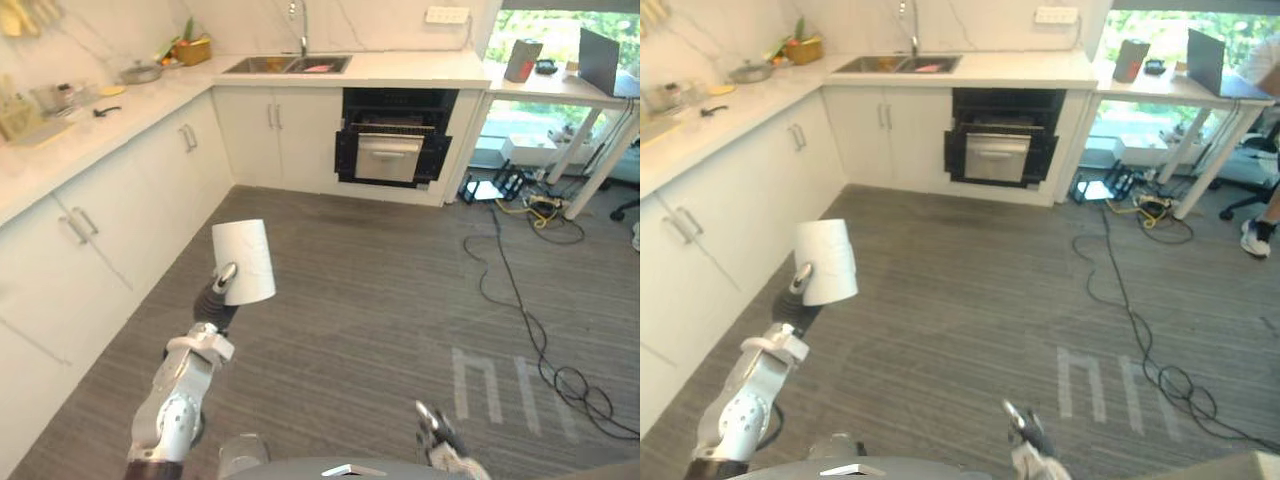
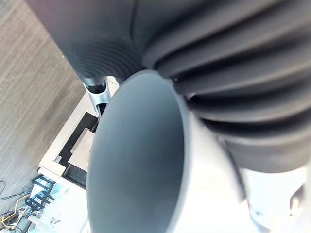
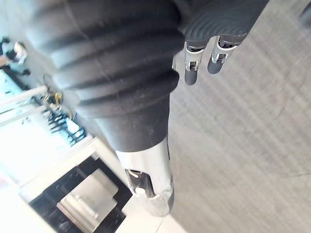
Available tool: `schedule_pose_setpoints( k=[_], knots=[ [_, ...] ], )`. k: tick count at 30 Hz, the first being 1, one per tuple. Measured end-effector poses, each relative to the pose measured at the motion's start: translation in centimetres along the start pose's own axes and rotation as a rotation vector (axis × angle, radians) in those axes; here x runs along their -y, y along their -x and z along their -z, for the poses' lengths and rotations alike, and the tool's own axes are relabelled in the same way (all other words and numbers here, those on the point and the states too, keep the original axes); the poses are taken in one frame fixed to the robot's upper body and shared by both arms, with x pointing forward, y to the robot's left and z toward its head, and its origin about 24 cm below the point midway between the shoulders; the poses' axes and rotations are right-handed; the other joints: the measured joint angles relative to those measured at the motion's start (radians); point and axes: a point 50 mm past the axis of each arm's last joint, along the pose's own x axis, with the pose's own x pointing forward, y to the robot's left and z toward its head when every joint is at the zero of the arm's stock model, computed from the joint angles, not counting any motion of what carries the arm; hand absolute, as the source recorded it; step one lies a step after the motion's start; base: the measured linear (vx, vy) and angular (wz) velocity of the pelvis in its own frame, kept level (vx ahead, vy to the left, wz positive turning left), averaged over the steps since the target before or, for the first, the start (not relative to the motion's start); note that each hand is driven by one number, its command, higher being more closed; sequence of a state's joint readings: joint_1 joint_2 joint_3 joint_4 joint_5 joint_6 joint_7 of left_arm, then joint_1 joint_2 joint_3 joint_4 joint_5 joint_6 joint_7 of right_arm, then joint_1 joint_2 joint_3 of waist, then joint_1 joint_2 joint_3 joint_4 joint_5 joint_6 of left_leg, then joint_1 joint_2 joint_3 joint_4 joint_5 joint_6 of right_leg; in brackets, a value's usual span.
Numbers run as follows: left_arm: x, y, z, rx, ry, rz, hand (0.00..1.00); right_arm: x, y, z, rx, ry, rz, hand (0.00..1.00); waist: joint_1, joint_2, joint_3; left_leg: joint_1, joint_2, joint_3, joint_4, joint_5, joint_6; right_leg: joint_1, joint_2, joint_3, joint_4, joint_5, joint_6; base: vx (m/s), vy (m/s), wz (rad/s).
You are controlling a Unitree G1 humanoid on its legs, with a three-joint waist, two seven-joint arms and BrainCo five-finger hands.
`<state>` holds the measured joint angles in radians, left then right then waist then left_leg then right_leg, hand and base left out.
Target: Walk over to the sink, pick up the cup, carry it to the dishwasher, place the cup inside the dishwasher, then close the dishwasher door
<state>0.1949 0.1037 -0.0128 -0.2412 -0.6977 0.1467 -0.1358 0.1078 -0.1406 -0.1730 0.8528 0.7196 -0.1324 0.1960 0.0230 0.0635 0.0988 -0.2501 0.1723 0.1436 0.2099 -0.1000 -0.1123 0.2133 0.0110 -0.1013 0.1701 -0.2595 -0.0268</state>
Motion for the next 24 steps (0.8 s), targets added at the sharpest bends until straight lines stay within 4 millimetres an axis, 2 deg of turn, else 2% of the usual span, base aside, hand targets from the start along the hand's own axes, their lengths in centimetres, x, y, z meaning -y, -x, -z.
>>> schedule_pose_setpoints(
  k=[1,2,3,4,5,6,7,8,9,10,11,13,14,15,16,17,18,19,20,21,22,23,24],
  knots=[
    [0.0,0.0,-0.1,0.009,-0.008,0.004,1.00,-0.3,-0.1,-0.2,0.010,0.007,-0.010,0.00,0.004,0.003,0.000,-0.024,0.001,0.008,-0.016,0.009,-0.013,0.015,0.001,0.006,-0.003,-0.015,0.013,0.56,0.230,-0.24],
    [-0.2,0.1,-0.4,0.022,-0.027,0.006,1.00,-0.5,-0.2,-0.4,0.023,0.015,-0.014,0.00,0.010,-0.001,0.000,-0.044,-0.016,0.035,-0.029,0.043,0.000,0.065,-0.011,0.013,-0.009,-0.046,0.041,0.49,0.224,-0.28],
    [-0.4,0.2,-0.6,0.027,-0.039,0.002,1.00,-0.6,-0.2,-0.4,0.023,0.013,-0.008,0.00,0.019,-0.016,-0.002,-0.034,-0.036,0.016,-0.009,0.105,0.018,0.083,-0.029,0.027,-0.002,-0.066,0.058,0.78,0.360,-0.52],
    [-1.4,0.4,-0.8,0.034,-0.048,-0.028,1.00,-0.7,-0.4,-0.5,0.027,0.014,0.004,0.00,0.029,-0.035,-0.006,0.010,-0.085,-0.024,0.002,0.175,0.045,0.087,-0.077,0.056,0.083,-0.094,0.101,0.79,0.393,-0.69],
    [-2.4,0.8,-1.3,0.050,-0.058,-0.068,1.00,-0.9,-0.5,-0.7,0.028,0.021,0.004,0.00,0.032,-0.055,-0.011,0.034,-0.123,-0.043,0.039,0.181,0.088,0.037,-0.121,0.068,0.259,-0.091,0.116,0.78,0.390,-0.60],
    [-2.8,0.9,-1.8,0.064,-0.071,-0.079,1.00,-1.0,-0.6,-0.6,0.024,0.021,0.002,0.00,0.031,-0.076,-0.007,0.048,-0.138,-0.027,0.066,0.152,0.107,0.013,-0.150,0.067,0.347,-0.080,0.132,0.63,0.322,-0.46],
    [-3.7,1.1,-3.0,0.098,-0.107,-0.106,1.00,-1.3,-0.7,-0.4,0.013,0.028,-0.004,0.00,0.028,-0.134,0.009,0.110,-0.182,0.018,0.125,0.082,0.129,-0.050,-0.230,0.063,0.577,0.012,0.187,0.64,0.269,-0.32],
    [-3.9,1.1,-3.3,0.103,-0.124,-0.116,1.00,-1.4,-0.7,-0.3,0.000,0.034,-0.009,0.00,0.029,-0.148,0.012,0.149,-0.198,0.025,0.146,0.034,0.144,-0.095,-0.264,0.050,0.703,0.129,0.186,0.62,0.249,-0.25],
    [-4.0,1.1,-3.3,0.102,-0.130,-0.119,1.00,-1.4,-0.6,-0.2,-0.009,0.048,-0.009,0.00,0.021,-0.135,0.020,0.176,-0.203,0.023,0.155,0.002,0.150,-0.119,-0.292,0.034,0.785,0.206,0.166,0.57,0.221,-0.12],
    [-4.0,1.1,-3.3,0.100,-0.148,-0.125,1.00,-1.6,-0.4,0.1,-0.027,0.080,-0.025,0.00,0.013,-0.131,0.026,0.245,-0.204,0.019,0.159,-0.053,0.161,-0.183,-0.313,0.015,0.937,0.194,0.105,0.51,0.186,-0.04],
    [-4.0,1.0,-3.1,0.091,-0.157,-0.137,1.00,-2.0,-0.2,0.4,-0.034,0.114,-0.049,0.00,0.006,-0.108,0.038,0.321,-0.191,0.008,0.146,-0.087,0.161,-0.247,-0.300,-0.001,1.025,0.131,0.058,0.49,0.160,-0.02],
    [-3.8,0.9,-2.7,0.080,-0.154,-0.138,1.00,-2.7,0.2,1.0,-0.042,0.128,-0.083,0.00,-0.015,-0.095,0.040,0.392,-0.181,-0.006,0.099,-0.101,0.157,-0.331,-0.270,-0.032,0.993,0.068,0.054,0.40,0.079,0.20],
    [-3.5,0.7,-2.6,0.081,-0.151,-0.133,1.00,-3.5,0.5,1.3,-0.038,0.131,-0.115,0.00,-0.036,-0.094,0.040,0.424,-0.177,-0.018,0.062,-0.113,0.155,-0.407,-0.240,-0.049,0.870,0.038,0.061,0.45,0.019,0.42],
    [-3.1,0.4,-2.4,0.074,-0.150,-0.122,1.00,-4.2,0.7,1.5,-0.025,0.119,-0.134,0.00,-0.054,-0.087,0.041,0.432,-0.167,-0.037,0.046,-0.133,0.151,-0.454,-0.194,-0.067,0.610,0.055,0.076,0.39,-0.028,0.45],
    [-2.9,0.2,-2.2,0.068,-0.157,-0.115,1.00,-4.4,1.0,1.6,-0.018,0.108,-0.139,0.00,-0.061,-0.080,0.042,0.431,-0.159,-0.050,0.046,-0.144,0.144,-0.456,-0.169,-0.077,0.432,0.093,0.086,0.43,-0.080,0.46],
    [-2.5,-0.1,-1.9,0.061,-0.183,-0.100,1.00,-4.6,1.7,1.8,0.001,0.100,-0.151,0.00,-0.063,-0.081,0.041,0.434,-0.156,-0.067,0.043,-0.167,0.133,-0.447,-0.130,-0.071,0.067,0.217,0.112,0.48,-0.133,0.42],
    [-2.3,-0.1,-1.7,0.061,-0.182,-0.091,1.00,-4.6,2.3,1.7,0.022,0.122,-0.164,0.00,-0.060,-0.091,0.046,0.454,-0.170,-0.080,0.044,-0.202,0.126,-0.466,-0.128,-0.052,-0.073,0.272,0.133,0.39,-0.113,0.42],
    [-2.2,-0.2,-1.6,0.057,-0.181,-0.091,1.00,-4.5,2.5,1.5,0.031,0.133,-0.166,0.00,-0.064,-0.089,0.057,0.475,-0.171,-0.094,0.052,-0.225,0.122,-0.470,-0.129,-0.039,-0.061,0.266,0.128,0.58,-0.195,0.48],
    [-2.3,0.3,-1.6,0.057,-0.176,-0.111,1.00,-4.2,3.0,1.4,0.042,0.170,-0.170,0.00,-0.072,-0.092,0.059,0.542,-0.171,-0.119,0.052,-0.277,0.120,-0.458,-0.131,-0.028,0.013,0.229,0.120,0.63,-0.204,0.42],
    [-2.2,0.9,-1.3,0.063,-0.152,-0.132,1.00,-4.5,3.2,0.3,0.075,0.210,-0.201,0.00,-0.074,-0.060,0.051,0.599,-0.139,-0.127,0.052,-0.322,0.147,-0.465,-0.109,-0.059,0.114,0.264,0.146,0.75,-0.231,0.31],
    [-2.1,1.2,-1.2,0.065,-0.146,-0.132,1.00,-4.9,3.2,-0.3,0.101,0.220,-0.222,0.00,-0.073,-0.035,0.039,0.606,-0.123,-0.133,0.073,-0.330,0.163,-0.470,-0.098,-0.081,0.147,0.263,0.148,0.61,-0.166,0.01],
    [-1.7,1.2,-1.4,0.085,-0.135,-0.121,1.00,-6.2,3.1,-1.8,0.163,0.239,-0.266,0.00,-0.066,0.001,0.025,0.557,-0.087,-0.134,0.222,-0.319,0.158,-0.467,-0.084,-0.106,0.188,0.268,0.140,0.55,-0.198,-0.01],
    [-1.1,1.1,-1.5,0.108,-0.114,-0.116,1.00,-7.6,3.0,-2.7,0.210,0.250,-0.310,0.00,-0.061,0.018,0.030,0.475,-0.048,-0.117,0.438,-0.255,0.144,-0.434,-0.072,-0.135,0.200,0.252,0.109,0.55,-0.212,0.07]
  ],
)
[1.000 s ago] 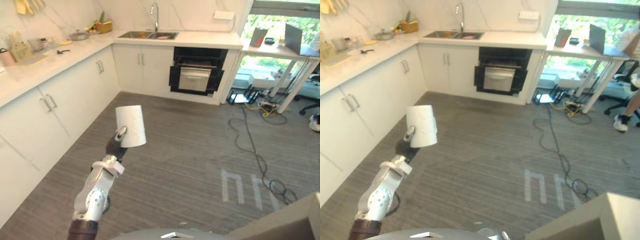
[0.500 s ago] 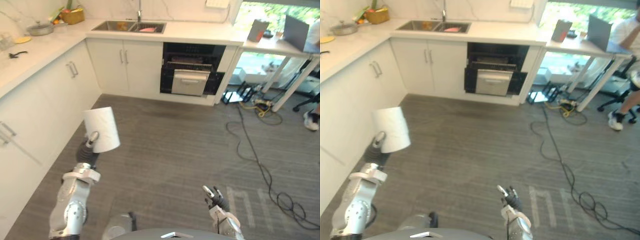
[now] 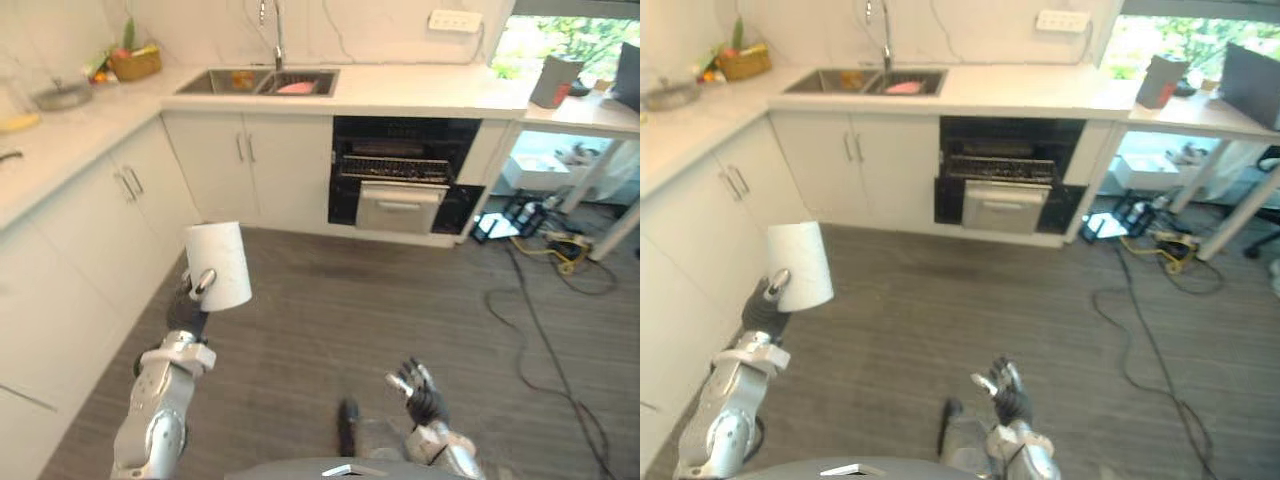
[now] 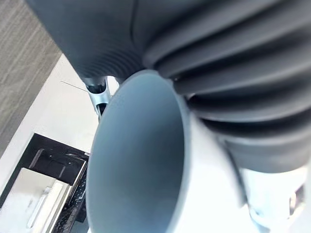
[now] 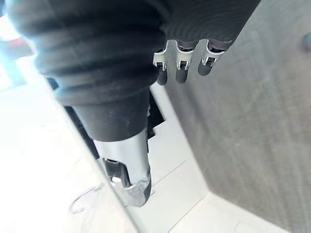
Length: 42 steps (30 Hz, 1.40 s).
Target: Walk over to the sink, pick up the cup, carry it to the dishwasher, place the cup inside the dishwasher, then close the dishwasher door
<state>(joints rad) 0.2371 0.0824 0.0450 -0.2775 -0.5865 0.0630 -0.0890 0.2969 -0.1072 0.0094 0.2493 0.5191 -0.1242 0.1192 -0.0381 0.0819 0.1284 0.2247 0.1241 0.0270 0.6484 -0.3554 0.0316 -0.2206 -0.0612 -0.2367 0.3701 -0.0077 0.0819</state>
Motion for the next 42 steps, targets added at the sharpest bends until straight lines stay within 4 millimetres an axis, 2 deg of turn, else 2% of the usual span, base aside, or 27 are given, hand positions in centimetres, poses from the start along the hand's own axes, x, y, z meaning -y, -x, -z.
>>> schedule_pose_setpoints(
  k=[1,2,3,4,6,9,12,14,16,17,19,21,22,23,24,27,29,30,31,33,34,35,37,38,39,41,42],
  knots=[
    [0.4,-0.1,0.0,0.012,0.014,0.003,1.00,-0.5,-0.3,-0.6,0.027,0.004,-0.020,0.00,0.003,0.011,0.009,-0.037,0.025,0.013,0.106,0.069,-0.025,0.030,0.005,-0.014,0.007,-0.023,-0.010,0.60,-0.256,0.31],
    [1.0,0.0,0.4,0.017,0.046,0.005,1.00,-1.2,-0.5,-1.4,0.067,0.011,-0.047,0.00,0.005,0.003,0.023,-0.134,0.090,0.039,0.313,0.270,-0.090,0.087,0.018,-0.028,0.009,-0.075,-0.008,0.40,-0.149,0.36],
    [1.3,0.1,0.7,0.016,0.058,0.004,1.00,-1.7,-0.7,-1.8,0.090,0.011,-0.066,0.00,0.008,0.007,0.022,-0.186,0.126,0.053,0.408,0.338,-0.101,0.116,0.026,-0.038,0.004,-0.096,-0.008,0.49,-0.171,0.52],
    [1.6,0.2,1.2,-0.002,0.067,0.001,1.00,-1.8,-0.8,-2.2,0.117,0.016,-0.071,0.00,0.011,0.011,0.025,-0.285,0.179,0.088,0.568,0.323,-0.078,0.178,0.039,-0.061,-0.018,-0.129,-0.007,0.39,-0.120,0.44],
    [1.0,0.2,2.1,-0.040,0.060,-0.035,1.00,-1.1,-1.1,-2.3,0.125,0.024,-0.037,0.00,0.028,0.003,0.021,-0.375,0.197,0.164,0.579,0.251,-0.046,0.267,0.040,-0.071,-0.084,-0.149,-0.001,0.58,-0.147,0.20],
    [-0.1,0.4,3.3,-0.087,0.053,-0.097,1.00,0.0,-2.2,-3.3,0.155,-0.003,0.011,0.00,0.044,-0.007,0.014,-0.431,0.179,0.246,0.167,0.174,-0.067,0.321,0.018,-0.062,-0.145,-0.141,-0.018,0.50,-0.041,-0.17],
    [-0.2,0.5,3.4,-0.091,0.039,-0.103,1.00,1.0,-3.0,-5.3,0.209,0.014,0.044,0.00,0.037,-0.015,0.001,-0.390,0.096,0.136,-0.495,0.273,-0.163,0.324,-0.031,-0.018,-0.148,-0.162,-0.009,0.49,0.108,-0.28],
    [-0.1,0.4,2.8,-0.061,0.035,-0.079,1.00,1.7,-3.0,-5.8,0.233,0.012,0.073,0.00,0.029,-0.011,-0.002,-0.424,0.100,0.108,-0.548,0.295,-0.189,0.339,-0.047,-0.011,-0.148,-0.190,0.017,0.45,0.247,-0.10],
    [0.2,0.4,2.7,-0.055,0.035,-0.049,1.00,3.0,-2.7,-5.5,0.225,0.015,0.121,0.00,0.022,-0.006,-0.005,-0.398,0.093,0.147,-0.570,0.345,-0.171,0.410,-0.075,-0.013,-0.147,-0.233,0.074,0.48,0.391,-0.03],
    [0.2,0.4,2.7,-0.057,0.029,-0.029,1.00,3.6,-2.4,-5.4,0.219,0.015,0.160,0.00,0.025,-0.014,-0.016,-0.360,0.061,0.130,-0.551,0.431,-0.138,0.439,-0.113,0.006,-0.103,-0.283,0.080,0.45,0.438,-0.30],
    [-0.3,0.6,2.8,-0.063,0.012,-0.024,1.00,3.4,-1.9,-4.4,0.205,-0.008,0.180,0.00,0.032,-0.081,-0.050,-0.363,-0.040,0.119,-0.438,0.420,-0.107,0.427,-0.222,0.050,0.033,-0.332,0.082,0.41,0.392,-0.18],
    [-0.2,-0.1,2.6,-0.059,-0.055,0.010,1.00,3.7,-1.3,-3.6,0.205,-0.045,0.220,0.00,0.011,-0.143,-0.052,-0.345,-0.131,0.143,-0.302,0.312,-0.038,0.321,-0.344,0.128,0.347,-0.259,0.042,0.40,0.378,0.22],
    [-0.1,-0.3,2.4,-0.054,-0.083,0.019,1.00,3.7,-1.2,-3.6,0.208,-0.053,0.226,0.00,0.008,-0.148,-0.045,-0.335,-0.141,0.146,-0.272,0.282,-0.025,0.292,-0.363,0.142,0.429,-0.205,0.027,0.40,0.399,0.05],
    [-0.2,-0.7,2.0,-0.047,-0.116,0.031,1.00,3.6,-1.2,-3.3,0.204,-0.069,0.235,0.00,-0.002,-0.145,-0.035,-0.297,-0.153,0.147,-0.245,0.227,-0.003,0.247,-0.389,0.166,0.550,-0.061,-0.006,0.35,0.339,-0.20],
    [-0.3,-0.9,1.6,-0.039,-0.148,0.027,1.00,3.2,-1.1,-2.8,0.197,-0.098,0.240,0.00,0.000,-0.132,-0.026,-0.239,-0.146,0.163,-0.254,0.193,0.013,0.193,-0.379,0.194,0.644,-0.031,-0.007,0.29,0.276,-0.36],
    [-1.1,-1.3,0.6,-0.007,-0.208,-0.049,1.00,1.6,-1.1,-2.2,0.191,-0.124,0.202,0.00,-0.013,-0.119,-0.021,-0.133,-0.116,0.197,-0.323,0.172,0.016,0.100,-0.293,0.127,0.680,-0.168,-0.029,0.19,0.147,-0.47],
    [-0.9,-1.9,-0.4,0.047,-0.229,-0.074,1.00,0.5,-0.4,-3.0,0.243,-0.133,0.169,0.00,-0.029,-0.107,-0.022,-0.096,-0.096,0.197,-0.404,0.165,0.010,0.031,-0.148,0.041,0.378,-0.220,-0.020,0.20,0.092,-0.24],
    [-0.7,-2.0,-0.9,0.069,-0.232,-0.070,1.00,0.3,-0.2,-3.3,0.262,-0.138,0.162,0.00,-0.034,-0.108,-0.021,-0.096,-0.095,0.198,-0.426,0.166,0.011,0.018,-0.112,0.028,0.246,-0.201,-0.009,0.32,0.063,-0.11],
    [-0.3,-1.9,-1.8,0.119,-0.243,-0.049,1.00,0.0,0.3,-4.3,0.308,-0.130,0.142,0.00,-0.046,-0.115,-0.016,-0.082,-0.104,0.201,-0.475,0.175,0.011,0.011,-0.046,-0.001,-0.095,-0.077,0.006,0.31,0.029,-0.02],
    [-0.2,-1.9,-2.5,0.149,-0.262,-0.035,1.00,-0.1,0.7,-4.9,0.345,-0.116,0.117,0.00,-0.050,-0.139,0.006,-0.040,-0.133,0.221,-0.491,0.177,-0.014,0.010,-0.041,-0.018,-0.215,0.014,0.004,0.31,-0.005,-0.01],
    [-0.4,-1.7,-2.2,0.138,-0.261,-0.041,1.00,0.0,0.7,-5.2,0.350,-0.101,0.106,0.00,-0.052,-0.154,0.016,0.014,-0.149,0.221,-0.477,0.131,-0.024,0.037,-0.050,-0.017,-0.195,0.090,-0.093,0.39,-0.033,-0.06],
    [-0.2,-1.4,-1.8,0.126,-0.245,-0.041,1.00,0.1,0.8,-5.5,0.355,-0.075,0.096,0.00,-0.050,-0.129,0.018,0.048,-0.135,0.221,-0.457,0.090,-0.032,0.048,-0.047,-0.034,-0.142,0.106,-0.136,0.49,-0.036,-0.20],
    [0.7,-0.9,-1.2,0.122,-0.202,-0.027,1.00,-0.2,0.9,-6.8,0.392,-0.032,0.054,0.00,-0.045,-0.048,0.004,0.086,-0.077,0.231,-0.417,0.000,-0.023,0.042,-0.014,-0.073,-0.019,0.013,-0.179,0.45,-0.016,-0.21],
    [1.3,-0.4,-1.2,0.138,-0.173,-0.021,1.00,-1.0,1.1,-7.9,0.434,-0.002,0.014,0.00,-0.045,-0.011,-0.018,0.099,-0.048,0.251,-0.351,-0.025,0.023,0.040,-0.014,-0.077,0.091,-0.091,-0.178,0.48,-0.037,0.10],
    [2.2,-0.7,-1.4,0.161,-0.160,0.019,1.00,-1.8,0.8,-8.7,0.475,0.013,-0.005,0.00,-0.054,-0.018,-0.007,-0.008,0.001,0.245,-0.039,-0.007,0.017,0.044,-0.018,-0.085,0.155,-0.178,-0.170,0.45,-0.081,0.12],
    [3.2,-0.7,-0.7,0.143,-0.127,0.045,1.00,-2.3,0.9,-9.9,0.528,0.034,-0.018,0.00,-0.027,-0.002,-0.008,-0.181,0.097,0.218,0.335,0.187,-0.007,0.113,0.022,-0.062,0.129,-0.220,-0.168,0.47,-0.086,-0.27],
    [3.2,-0.6,-0.4,0.134,-0.126,0.051,1.00,-2.8,1.1,-10.8,0.574,0.041,-0.033,0.00,-0.020,0.000,-0.007,-0.260,0.131,0.207,0.464,0.193,-0.018,0.162,0.051,-0.044,0.093,-0.235,-0.173,0.67,-0.027,-0.56]
  ],
)
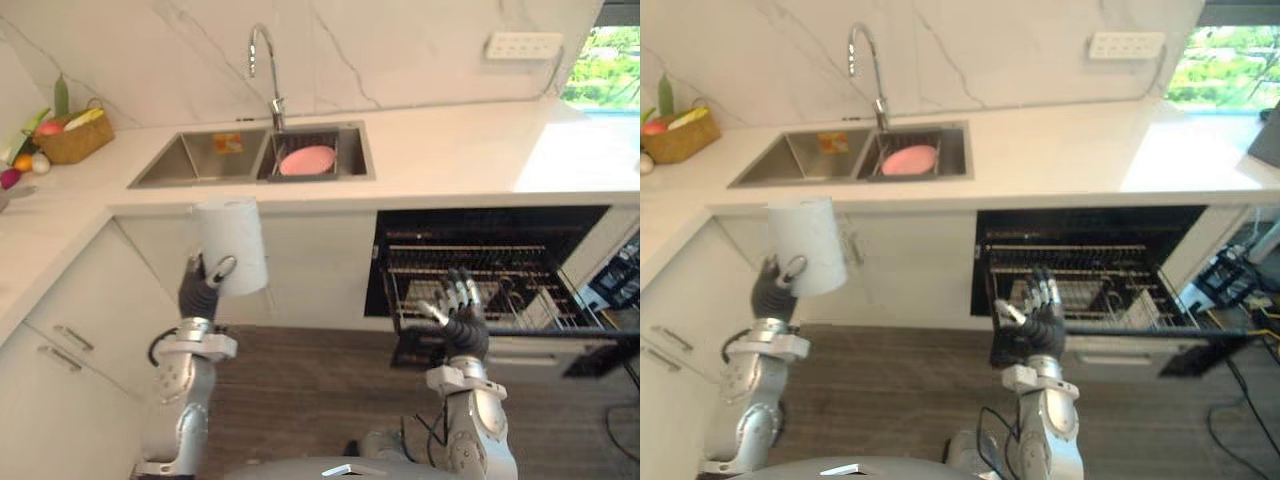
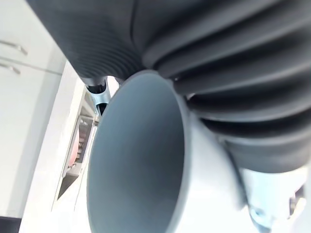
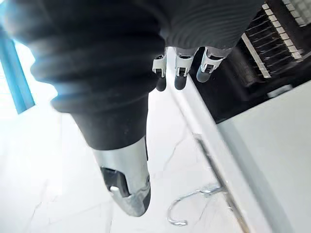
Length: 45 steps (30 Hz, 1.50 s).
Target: Walk over to the sink, pick up the cup, carry it to the dishwasher, place the cup inside the dishwasher, then close the dishwasher door
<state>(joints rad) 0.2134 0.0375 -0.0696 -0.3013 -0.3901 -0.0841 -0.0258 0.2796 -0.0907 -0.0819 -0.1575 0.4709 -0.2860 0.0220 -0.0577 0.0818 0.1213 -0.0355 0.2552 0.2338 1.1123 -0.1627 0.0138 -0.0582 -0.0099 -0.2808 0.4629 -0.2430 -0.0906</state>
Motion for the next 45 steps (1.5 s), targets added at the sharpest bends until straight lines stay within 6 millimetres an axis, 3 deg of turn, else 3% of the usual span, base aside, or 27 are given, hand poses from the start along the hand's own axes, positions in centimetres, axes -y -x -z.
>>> schedule_pose_setpoints(
  k=[2,4,6,7,8,9,10,11,12,13,15,16,17,22,26,30,33,34,38,45],
  knots=[
    [-0.2,0.1,0.2,0.001,-0.005,-0.008,1.00,-0.4,-0.5,-0.5,0.033,-0.008,-0.022,0.00,0.002,-0.016,0.001,-0.075,-0.001,-0.011,-0.002,-0.039,0.002,0.072,0.019,0.044,-0.059,-0.014,-0.003,0.67,0.016,-0.82],
    [-0.6,0.2,0.1,0.025,-0.010,-0.024,1.00,-0.5,-0.8,-0.8,0.048,-0.014,-0.039,0.00,0.019,-0.032,-0.003,-0.103,-0.021,-0.006,-0.186,-0.085,-0.004,0.118,0.014,0.106,-0.092,-0.015,0.006,0.53,0.069,-1.09],
    [-1.2,0.2,-0.8,0.102,-0.024,-0.050,1.00,-0.7,-1.4,-1.3,0.080,-0.038,-0.061,0.00,0.023,-0.039,-0.006,-0.099,-0.091,-0.106,-0.614,-0.080,-0.033,0.143,-0.005,0.200,-0.119,-0.019,0.016,0.46,0.128,-1.18],
    [-1.4,0.2,-1.2,0.125,-0.030,-0.063,1.00,-0.8,-1.6,-1.5,0.090,-0.040,-0.065,0.00,0.023,-0.044,-0.008,-0.098,-0.116,-0.159,-0.716,-0.063,-0.041,0.142,-0.014,0.226,-0.120,-0.022,0.022,0.49,0.214,-1.21],
    [-2.1,0.3,-2.2,0.183,-0.059,-0.119,1.00,-1.1,-2.1,-1.8,0.112,-0.045,-0.078,0.00,0.025,-0.054,-0.008,-0.092,-0.158,-0.257,-0.876,0.005,-0.053,0.142,-0.033,0.288,-0.119,-0.035,0.053,0.38,0.201,-1.03],
    [-2.5,0.4,-2.8,0.216,-0.082,-0.155,1.00,-1.3,-2.3,-2.0,0.128,-0.044,-0.086,0.00,0.029,-0.055,-0.008,-0.082,-0.168,-0.292,-0.939,0.048,-0.059,0.145,-0.039,0.318,-0.116,-0.044,0.070,0.58,0.324,-1.38],
    [-3.4,0.6,-3.8,0.280,-0.108,-0.224,1.00,-1.3,-2.8,-2.6,0.156,-0.031,-0.101,0.00,0.034,-0.043,-0.015,-0.064,-0.172,-0.320,-1.040,0.165,-0.072,0.159,-0.043,0.369,-0.109,-0.071,0.117,0.49,0.348,-1.26],
    [-3.9,0.8,-4.6,0.335,-0.115,-0.267,1.00,-1.0,-3.0,-3.1,0.183,-0.010,-0.103,0.00,0.032,-0.005,-0.030,-0.056,-0.159,-0.309,-1.058,0.311,-0.122,0.187,-0.036,0.395,-0.101,-0.105,0.163,0.54,0.430,-1.11],
    [-4.5,0.9,-5.0,0.358,-0.133,-0.283,1.00,-0.9,-2.9,-2.7,0.170,-0.024,-0.082,0.00,0.029,-0.060,-0.037,-0.026,-0.201,-0.274,-1.041,0.295,-0.126,0.204,-0.081,0.418,-0.086,-0.124,0.175,0.45,0.409,-0.67],
    [-4.8,0.9,-5.7,0.401,-0.144,-0.302,1.00,-1.1,-2.8,-2.7,0.179,-0.031,-0.082,0.00,0.025,-0.095,-0.051,-0.010,-0.229,-0.257,-1.049,0.269,-0.106,0.191,-0.114,0.432,-0.071,-0.113,0.192,0.31,0.294,-0.31],
    [-4.7,0.4,-6.4,0.455,-0.137,-0.320,1.00,-1.5,-3.1,-3.1,0.214,-0.053,-0.085,0.00,0.027,-0.129,-0.048,0.013,-0.251,-0.222,-1.065,0.254,-0.084,0.186,-0.149,0.437,-0.067,-0.081,0.223,0.21,0.211,-0.35],
    [-4.7,0.4,-6.5,0.460,-0.138,-0.333,1.00,-1.8,-3.3,-3.2,0.223,-0.061,-0.090,0.00,0.028,-0.130,-0.048,0.018,-0.252,-0.209,-1.063,0.248,-0.075,0.183,-0.152,0.436,-0.066,-0.064,0.231,0.16,0.199,-0.53],
    [-4.6,0.2,-6.6,0.471,-0.162,-0.348,1.00,-2.1,-3.6,-3.7,0.248,-0.065,-0.105,0.00,0.026,-0.127,-0.047,0.033,-0.258,-0.191,-1.064,0.235,-0.058,0.178,-0.162,0.432,-0.066,-0.025,0.245,0.11,0.168,-0.43],
    [-4.1,0.0,-7.2,0.513,-0.190,-0.352,1.00,-2.3,-3.8,-3.9,0.261,-0.066,-0.127,0.00,0.026,-0.112,-0.047,0.054,-0.262,-0.119,-1.070,0.206,-0.033,0.159,-0.187,0.419,-0.101,0.045,0.263,0.01,0.118,-0.49],
    [-3.9,-0.2,-7.5,0.532,-0.209,-0.356,1.00,-2.6,-3.9,-3.7,0.255,-0.090,-0.147,0.00,0.039,-0.099,-0.042,0.054,-0.254,-0.051,-1.103,0.204,-0.025,0.128,-0.209,0.317,-0.170,0.094,0.259,-0.11,0.047,-0.67],
    [-4.6,0.0,-7.7,0.532,-0.241,-0.396,1.00,-5.6,-4.3,-3.0,0.203,-0.151,-0.321,0.00,0.061,-0.085,-0.039,0.070,-0.225,0.067,-1.120,0.203,-0.026,0.094,-0.213,0.171,-0.238,0.142,0.215,-0.11,-0.014,-1.00],
    [-4.5,-0.2,-7.5,0.495,-0.269,-0.363,1.00,-8.4,-4.2,-2.0,0.110,-0.231,-0.493,0.00,0.073,-0.087,-0.040,0.072,-0.229,0.085,-1.136,0.202,-0.028,0.107,-0.211,0.123,-0.336,0.160,0.230,-0.11,-0.067,-0.71],
    [-3.7,-0.6,-6.8,0.455,-0.261,-0.305,1.00,-8.9,-4.0,-1.3,0.044,-0.287,-0.539,0.00,0.070,-0.076,-0.038,0.078,-0.226,0.060,-1.153,0.214,-0.035,0.124,-0.200,0.100,-0.372,0.175,0.244,-0.06,-0.073,-0.13],
    [-2.8,-1.9,-4.4,0.358,-0.283,-0.253,1.00,-9.4,-4.4,-1.0,-0.029,-0.337,-0.598,0.00,0.070,-0.055,-0.046,0.090,-0.201,0.045,-1.196,0.268,-0.047,0.134,-0.163,0.080,-0.410,0.193,0.227,-0.06,-0.077,0.07],
    [-1.6,-3.3,-1.5,0.288,-0.394,-0.304,1.00,-11.1,-5.0,0.8,-0.168,-0.367,-0.622,0.00,0.056,-0.060,-0.046,0.089,-0.164,0.078,-1.191,0.283,-0.067,0.150,-0.117,0.108,-0.489,0.252,0.207,-0.02,-0.045,-0.17]
  ],
)
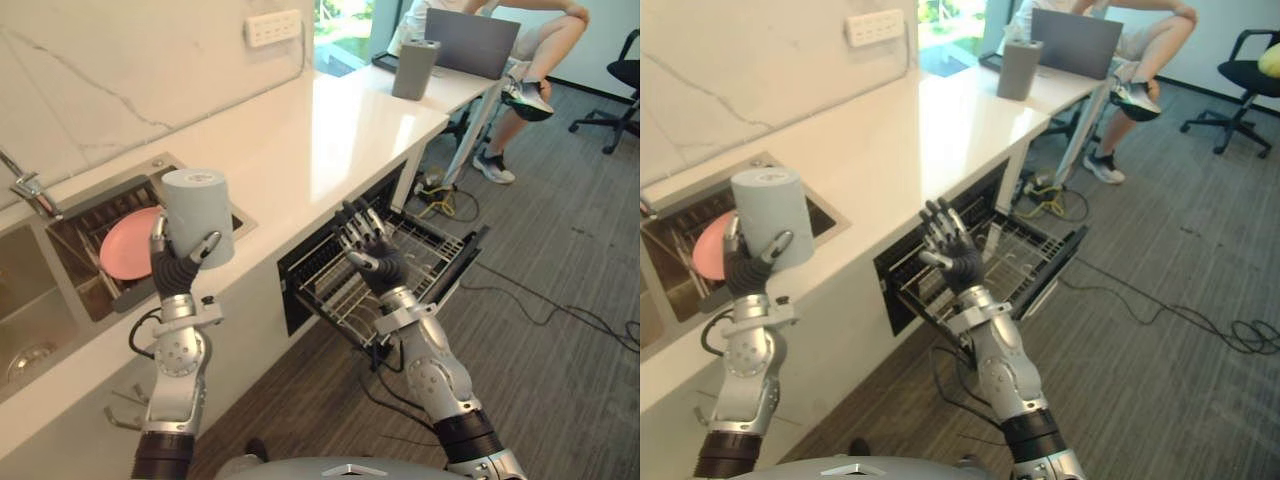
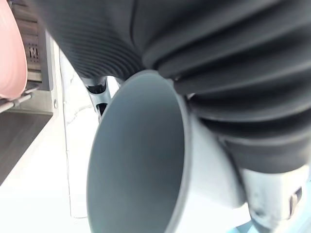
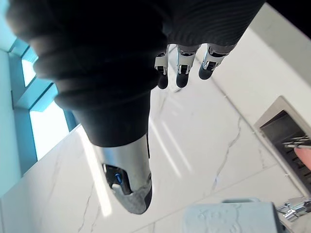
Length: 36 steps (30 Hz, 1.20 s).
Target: Walk over to the sink, pick up the cup, carry it to the dishwasher, place the cup inside the dishwasher, then close the dishwasher door
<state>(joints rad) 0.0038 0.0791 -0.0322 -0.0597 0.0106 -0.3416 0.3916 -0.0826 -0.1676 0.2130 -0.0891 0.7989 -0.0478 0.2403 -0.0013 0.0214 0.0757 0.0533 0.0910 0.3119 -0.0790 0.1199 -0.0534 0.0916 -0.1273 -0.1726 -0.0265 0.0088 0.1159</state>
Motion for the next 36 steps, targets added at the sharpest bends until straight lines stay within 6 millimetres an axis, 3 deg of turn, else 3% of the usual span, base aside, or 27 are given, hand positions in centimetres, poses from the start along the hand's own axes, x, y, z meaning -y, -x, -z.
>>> schedule_pose_setpoints(
  k=[6,12,17,25,30,36],
  knots=[
    [1.3,-1.0,1.1,0.032,-0.132,-0.099,1.00,-0.2,-0.1,0.4,-0.020,-0.024,0.005,0.00,-0.014,0.000,-0.001,0.001,0.005,0.018,0.000,0.003,-0.001,-0.002,0.001,0.001,-0.027,0.019,-0.002,-0.04,-0.002,-0.10],
    [2.1,-0.6,2.1,0.016,-0.215,-0.139,1.00,-0.8,-0.8,0.7,-0.053,-0.032,0.013,0.00,-0.026,-0.006,-0.006,0.000,0.005,0.021,0.000,0.005,-0.001,-0.001,0.002,0.002,-0.027,0.027,-0.001,0.00,0.000,0.00],
    [3.6,-0.3,2.5,0.047,-0.321,-0.105,1.00,-1.9,-1.2,1.8,-0.118,-0.126,-0.028,0.00,-0.033,-0.021,-0.022,0.000,0.005,0.022,0.000,0.007,-0.001,-0.002,0.002,0.003,-0.027,0.029,-0.001,0.00,0.000,0.00],
    [5.5,0.1,2.8,0.101,-0.416,-0.021,1.00,-2.8,-1.3,3.0,-0.187,-0.186,-0.019,0.00,-0.032,-0.019,-0.049,0.000,0.006,0.035,-0.001,0.009,-0.001,-0.013,0.001,0.008,-0.030,0.031,-0.004,-0.02,0.002,-0.05],
    [6.8,0.5,3.0,0.135,-0.456,0.027,1.00,-4.1,-2.9,3.1,-0.217,-0.163,-0.038,0.00,-0.033,-0.016,-0.057,-0.002,0.007,0.046,-0.006,0.011,-0.001,-0.022,-0.003,0.001,-0.027,0.033,-0.011,-0.01,0.001,-0.06],
    [8.1,1.1,3.0,0.169,-0.478,0.084,1.00,-4.1,-3.4,3.3,-0.235,-0.162,0.023,0.00,-0.027,-0.016,-0.073,-0.015,0.008,0.028,-0.006,0.016,0.000,-0.022,-0.011,-0.017,-0.029,0.034,-0.010,0.01,0.005,0.08]
  ],
)
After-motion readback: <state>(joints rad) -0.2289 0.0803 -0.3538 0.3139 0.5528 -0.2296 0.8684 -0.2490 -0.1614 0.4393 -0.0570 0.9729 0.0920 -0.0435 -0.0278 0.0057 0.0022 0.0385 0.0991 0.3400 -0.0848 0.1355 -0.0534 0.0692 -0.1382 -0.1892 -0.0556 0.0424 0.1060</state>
